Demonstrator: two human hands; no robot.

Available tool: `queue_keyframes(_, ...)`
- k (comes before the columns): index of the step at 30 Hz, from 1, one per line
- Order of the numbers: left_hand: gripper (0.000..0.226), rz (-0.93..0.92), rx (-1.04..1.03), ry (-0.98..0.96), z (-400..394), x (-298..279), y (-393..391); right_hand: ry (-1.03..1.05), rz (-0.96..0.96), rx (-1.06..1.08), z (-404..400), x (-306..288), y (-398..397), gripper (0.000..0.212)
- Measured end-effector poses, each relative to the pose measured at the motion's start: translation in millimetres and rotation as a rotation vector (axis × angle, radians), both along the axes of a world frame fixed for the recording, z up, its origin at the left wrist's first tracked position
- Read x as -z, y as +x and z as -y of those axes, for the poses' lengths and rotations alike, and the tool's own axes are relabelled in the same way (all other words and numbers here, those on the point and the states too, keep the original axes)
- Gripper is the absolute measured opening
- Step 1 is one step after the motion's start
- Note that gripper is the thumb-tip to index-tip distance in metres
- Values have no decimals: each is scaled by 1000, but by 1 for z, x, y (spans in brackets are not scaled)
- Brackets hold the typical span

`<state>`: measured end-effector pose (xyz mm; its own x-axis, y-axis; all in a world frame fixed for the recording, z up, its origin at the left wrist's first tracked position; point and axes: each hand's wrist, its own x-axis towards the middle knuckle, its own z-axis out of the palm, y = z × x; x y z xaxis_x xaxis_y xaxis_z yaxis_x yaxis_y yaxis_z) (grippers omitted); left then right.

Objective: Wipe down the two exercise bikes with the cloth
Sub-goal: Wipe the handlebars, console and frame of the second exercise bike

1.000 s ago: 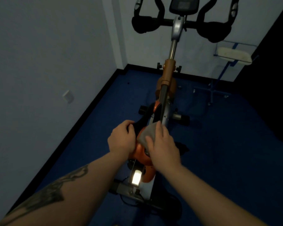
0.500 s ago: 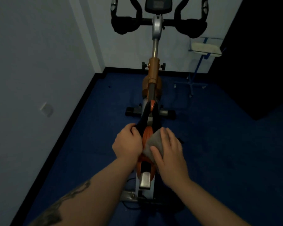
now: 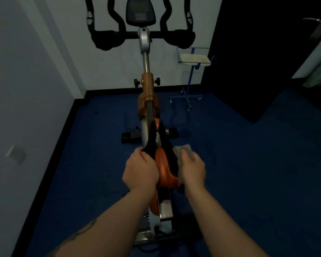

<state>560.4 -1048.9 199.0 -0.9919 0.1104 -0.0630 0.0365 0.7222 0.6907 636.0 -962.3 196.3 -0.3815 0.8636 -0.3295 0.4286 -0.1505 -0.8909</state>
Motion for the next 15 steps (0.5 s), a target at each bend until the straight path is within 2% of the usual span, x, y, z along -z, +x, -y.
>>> queue_keyframes(1, 36, -2, 2, 7, 0, 0, 0, -94, 20, -12, -10, -5, -2, 29)
queue_keyframes(2, 36, -3, 2, 11, 1, 0, 0, -101, 43, -25, -12, -7, -2, 31)
queue_keyframes(4, 36, 8, 4, 11, 0, -1, 1, 101, 57, -45, 8, -2, 4, 37)
queue_keyframes(6, 36, 6, 7, 20, 0, 0, 0, 378, 106, -108, 44, 3, 16, 55)
queue_keyframes(8, 35, -10, 9, 25, -2, -1, 1, 629, 264, -239, 51, 5, 20, 64)
queue_keyframes(9, 36, -12, 8, 17, -2, -2, 1, 680, 344, -308, 40, 1, 13, 63)
queue_keyframes(10, 36, -5, 11, 4, -1, -2, 0, 678, 426, -368, 28, -5, 3, 61)
queue_keyframes(13, 36, 30, 16, -1, -1, -3, -1, 492, 562, -498, -3, -22, -25, 61)
queue_keyframes(15, 36, 36, 26, 3, 0, -4, 1, 518, 602, -512, 2, -20, -23, 65)
